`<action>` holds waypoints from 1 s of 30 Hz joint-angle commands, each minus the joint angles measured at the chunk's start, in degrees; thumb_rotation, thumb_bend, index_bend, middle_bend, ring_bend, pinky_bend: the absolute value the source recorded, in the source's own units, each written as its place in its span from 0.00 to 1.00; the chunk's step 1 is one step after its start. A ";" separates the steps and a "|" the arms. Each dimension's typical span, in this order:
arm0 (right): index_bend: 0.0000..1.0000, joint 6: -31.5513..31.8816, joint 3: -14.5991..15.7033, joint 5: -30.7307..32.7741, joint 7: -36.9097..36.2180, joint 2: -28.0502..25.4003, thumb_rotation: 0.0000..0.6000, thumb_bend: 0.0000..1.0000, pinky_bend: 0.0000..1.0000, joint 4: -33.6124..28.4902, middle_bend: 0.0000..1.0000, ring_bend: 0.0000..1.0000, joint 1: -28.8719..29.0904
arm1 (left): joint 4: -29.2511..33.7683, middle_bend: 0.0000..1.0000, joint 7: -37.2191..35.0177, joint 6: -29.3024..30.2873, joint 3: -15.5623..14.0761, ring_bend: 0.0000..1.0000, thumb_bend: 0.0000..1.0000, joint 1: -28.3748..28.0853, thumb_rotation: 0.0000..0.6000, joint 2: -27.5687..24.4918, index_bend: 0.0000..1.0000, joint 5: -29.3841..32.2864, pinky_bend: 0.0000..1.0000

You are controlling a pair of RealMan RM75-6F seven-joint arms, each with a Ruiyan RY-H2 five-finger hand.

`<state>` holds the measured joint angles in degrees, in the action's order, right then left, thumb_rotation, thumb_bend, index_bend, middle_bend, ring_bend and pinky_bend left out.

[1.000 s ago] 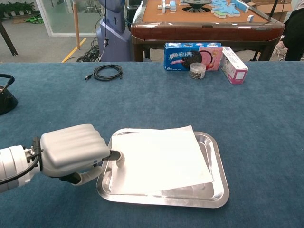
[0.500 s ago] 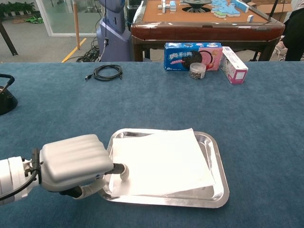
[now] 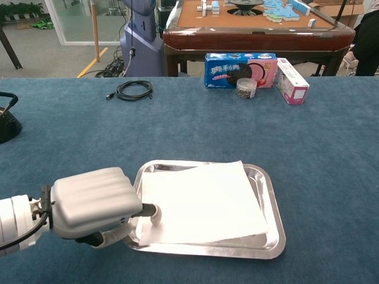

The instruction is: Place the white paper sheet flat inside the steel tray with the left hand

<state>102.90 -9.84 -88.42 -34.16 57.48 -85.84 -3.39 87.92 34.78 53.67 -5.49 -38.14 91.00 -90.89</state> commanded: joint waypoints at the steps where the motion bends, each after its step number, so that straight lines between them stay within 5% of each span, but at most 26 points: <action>1: 0.48 -0.05 -0.01 0.04 -0.05 -0.01 1.00 0.26 0.32 0.01 0.50 0.36 0.01 | -0.32 1.00 0.03 -0.07 0.13 1.00 0.58 0.09 1.00 -0.15 0.31 0.26 1.00; 30: 0.48 -0.08 -0.19 0.36 -0.63 -0.06 1.00 0.26 0.32 0.17 0.50 0.36 -0.09 | -1.27 1.00 -0.70 -0.10 0.41 1.00 0.58 -0.06 1.00 0.01 0.31 -0.75 1.00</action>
<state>102.83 -10.03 -88.06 -34.79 57.42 -85.67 -3.48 86.69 34.07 53.55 -5.12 -38.21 91.02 -91.68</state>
